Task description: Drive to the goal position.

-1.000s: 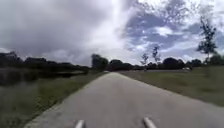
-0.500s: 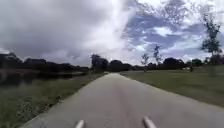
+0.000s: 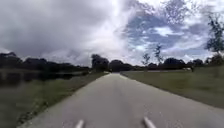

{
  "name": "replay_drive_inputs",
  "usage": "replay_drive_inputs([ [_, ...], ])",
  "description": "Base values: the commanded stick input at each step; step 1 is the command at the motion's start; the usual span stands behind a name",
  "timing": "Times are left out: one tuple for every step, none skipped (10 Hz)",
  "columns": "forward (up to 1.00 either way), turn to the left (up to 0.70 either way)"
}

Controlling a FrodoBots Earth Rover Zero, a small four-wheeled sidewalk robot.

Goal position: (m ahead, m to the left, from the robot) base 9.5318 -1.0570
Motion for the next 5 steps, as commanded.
replay_drive_inputs([
  [0.70,0.00],
  [0.70,0.00],
  [0.70,0.00],
  [0.70,0.00],
  [0.70,0.00],
])
